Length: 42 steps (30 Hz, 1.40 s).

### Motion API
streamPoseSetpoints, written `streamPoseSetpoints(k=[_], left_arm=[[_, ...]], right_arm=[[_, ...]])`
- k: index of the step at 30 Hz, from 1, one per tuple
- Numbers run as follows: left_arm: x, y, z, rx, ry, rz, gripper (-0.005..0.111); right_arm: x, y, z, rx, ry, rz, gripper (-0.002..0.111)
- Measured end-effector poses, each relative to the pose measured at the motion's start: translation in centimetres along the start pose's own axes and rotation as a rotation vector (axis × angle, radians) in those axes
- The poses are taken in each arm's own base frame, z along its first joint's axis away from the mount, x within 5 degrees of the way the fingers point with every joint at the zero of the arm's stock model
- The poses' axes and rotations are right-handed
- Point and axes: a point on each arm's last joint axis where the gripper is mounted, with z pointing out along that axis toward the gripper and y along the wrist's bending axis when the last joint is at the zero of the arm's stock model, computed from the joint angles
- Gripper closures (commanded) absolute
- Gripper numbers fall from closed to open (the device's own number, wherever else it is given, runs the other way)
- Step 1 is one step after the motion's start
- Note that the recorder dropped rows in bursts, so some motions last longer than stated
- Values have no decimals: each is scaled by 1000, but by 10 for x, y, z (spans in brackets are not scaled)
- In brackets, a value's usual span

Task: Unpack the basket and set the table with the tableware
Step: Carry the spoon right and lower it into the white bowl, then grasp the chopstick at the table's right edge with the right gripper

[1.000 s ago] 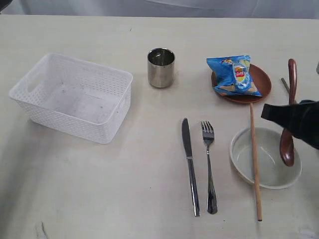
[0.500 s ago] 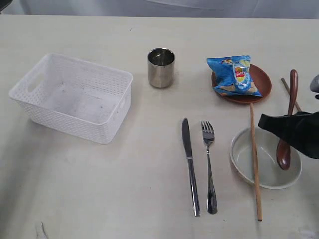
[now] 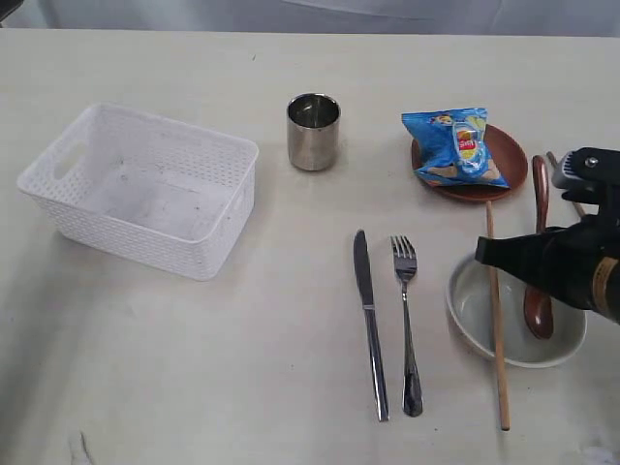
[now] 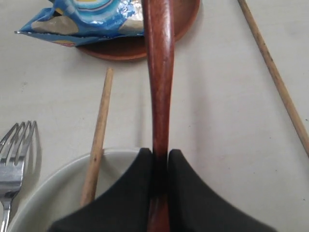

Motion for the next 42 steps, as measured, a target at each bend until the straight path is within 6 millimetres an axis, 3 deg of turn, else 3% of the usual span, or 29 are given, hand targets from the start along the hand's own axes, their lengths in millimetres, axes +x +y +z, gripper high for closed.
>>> streamPoseSetpoints(k=[4,11,26,31,35,39,42], left_arm=[[0,0,0,0,1,2,107],[0,0,0,0,1,2,107],[0,0,0,0,1,2,107],[0,0,0,0,1,2,107],[0,0,0,0,1,2,107],[0,0,0,0,1,2,107],[0,0,0,0,1,2,107]], right_arm=[[0,1,1,0,5,-2,107],[1,3,1,-25,19,-2,65],[-3,3,-4,-42,-11,8,67],[-25,1,-21,-27,-117,92,67],[-58,5,-39,15,-183,42,68],[-89,0,-51,122,-116,25,68],[-106,-12,-46,166,25,20,68]])
